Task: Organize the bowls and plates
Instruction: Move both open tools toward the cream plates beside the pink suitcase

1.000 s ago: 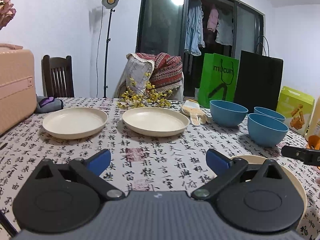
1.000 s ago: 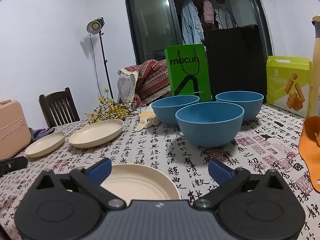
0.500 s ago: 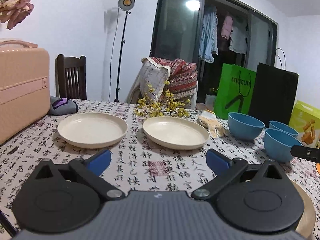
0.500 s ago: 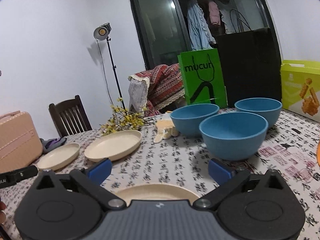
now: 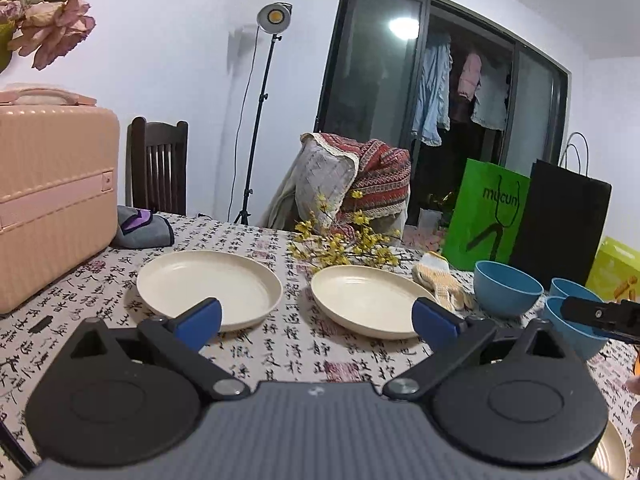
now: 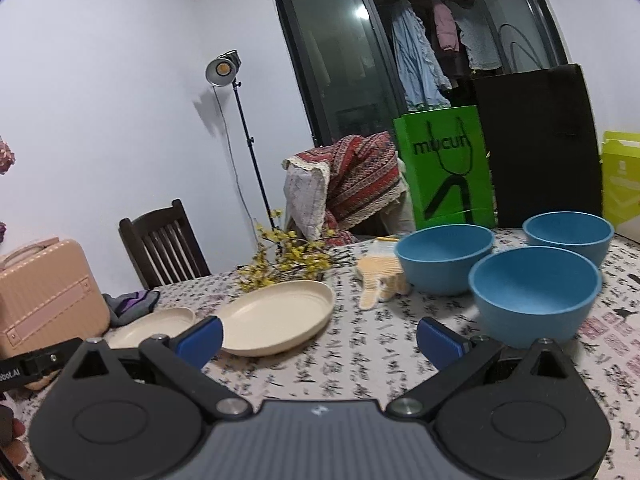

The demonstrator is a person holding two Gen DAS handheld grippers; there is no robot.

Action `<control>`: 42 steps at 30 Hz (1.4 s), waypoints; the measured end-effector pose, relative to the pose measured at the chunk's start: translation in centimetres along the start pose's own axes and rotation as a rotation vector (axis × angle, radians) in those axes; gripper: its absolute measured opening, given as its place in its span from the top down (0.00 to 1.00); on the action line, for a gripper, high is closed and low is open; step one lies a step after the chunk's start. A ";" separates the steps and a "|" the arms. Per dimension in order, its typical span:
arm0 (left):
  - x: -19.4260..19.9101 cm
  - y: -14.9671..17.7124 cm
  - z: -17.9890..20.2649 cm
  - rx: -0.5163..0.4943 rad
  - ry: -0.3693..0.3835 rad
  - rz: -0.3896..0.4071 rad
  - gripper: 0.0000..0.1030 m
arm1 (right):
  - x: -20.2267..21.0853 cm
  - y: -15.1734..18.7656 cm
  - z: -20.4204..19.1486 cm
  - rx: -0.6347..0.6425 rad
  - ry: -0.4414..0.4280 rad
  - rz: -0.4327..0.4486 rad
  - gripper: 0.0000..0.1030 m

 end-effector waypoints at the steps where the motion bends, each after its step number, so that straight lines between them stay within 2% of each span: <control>1: -0.2 -0.2 -0.3 0.005 -0.004 0.001 0.00 | -0.4 -0.1 -0.5 -0.005 -0.005 -0.007 0.00; 19: -4.1 -3.3 -6.5 0.094 -0.088 -0.040 0.00 | -7.0 -1.7 -6.6 -0.095 -0.015 -0.065 0.00; 42: -10.2 -3.6 -11.8 0.138 -0.217 -0.095 0.00 | -15.5 -1.3 -15.2 -0.105 -0.080 -0.128 0.00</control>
Point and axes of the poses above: each gripper's, at about its wrist camera, not at the fingertips, and x roughly against the way its jaws point, z to its right, y to its underside, the point moved 9 cm from there along -x, roughly the way its jaws point, and after that the axes turned 12 degrees about z, right-handed, at the moved point
